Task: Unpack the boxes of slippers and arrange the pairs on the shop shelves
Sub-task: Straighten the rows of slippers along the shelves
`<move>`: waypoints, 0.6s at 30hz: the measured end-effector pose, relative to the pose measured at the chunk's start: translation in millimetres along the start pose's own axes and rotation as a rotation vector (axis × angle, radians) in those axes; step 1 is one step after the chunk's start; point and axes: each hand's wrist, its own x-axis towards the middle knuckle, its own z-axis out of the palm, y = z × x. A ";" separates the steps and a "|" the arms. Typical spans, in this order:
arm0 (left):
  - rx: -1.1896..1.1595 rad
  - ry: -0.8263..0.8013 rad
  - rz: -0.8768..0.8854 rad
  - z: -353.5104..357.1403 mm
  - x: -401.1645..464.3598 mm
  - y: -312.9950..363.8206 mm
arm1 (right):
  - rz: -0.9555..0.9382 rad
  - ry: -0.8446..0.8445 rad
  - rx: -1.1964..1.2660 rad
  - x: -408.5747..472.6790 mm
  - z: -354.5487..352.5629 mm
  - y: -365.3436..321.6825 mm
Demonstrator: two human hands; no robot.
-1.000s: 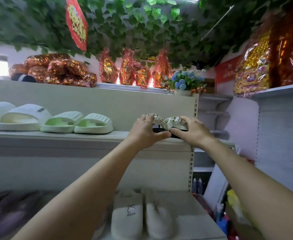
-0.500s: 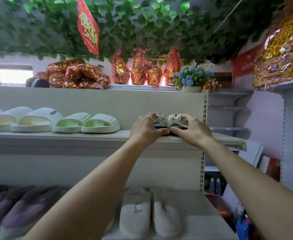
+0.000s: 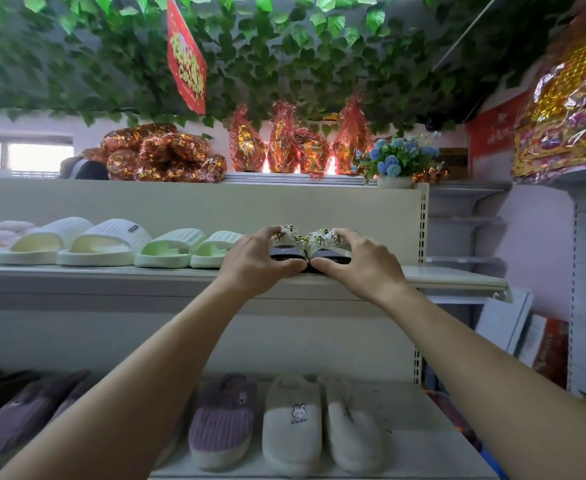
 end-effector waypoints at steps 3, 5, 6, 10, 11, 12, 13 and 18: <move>-0.020 -0.018 -0.020 4.0 -0.8 0.2 | 0.009 0.011 -0.027 1.1 5.2 -3.2; -0.025 -0.017 -0.035 8.0 0.3 1.5 | 0.014 0.008 -0.038 2.2 7.6 -3.2; -0.025 -0.014 -0.043 9.6 1.3 1.9 | 0.015 0.004 -0.044 3.0 8.6 -2.4; -0.029 -0.015 -0.057 14.4 4.7 1.9 | 0.018 -0.017 -0.048 7.2 11.4 3.2; -0.026 -0.013 -0.055 15.8 4.7 1.4 | 0.013 -0.019 -0.044 8.0 11.9 4.9; -0.022 -0.010 -0.054 17.0 4.1 1.0 | 0.009 -0.018 -0.041 8.6 12.6 6.4; -0.017 -0.004 -0.054 18.2 3.3 0.5 | 0.004 -0.015 -0.040 9.0 13.7 7.9; 0.003 0.023 -0.057 20.6 1.3 0.4 | -0.007 -0.013 -0.065 11.8 19.7 12.0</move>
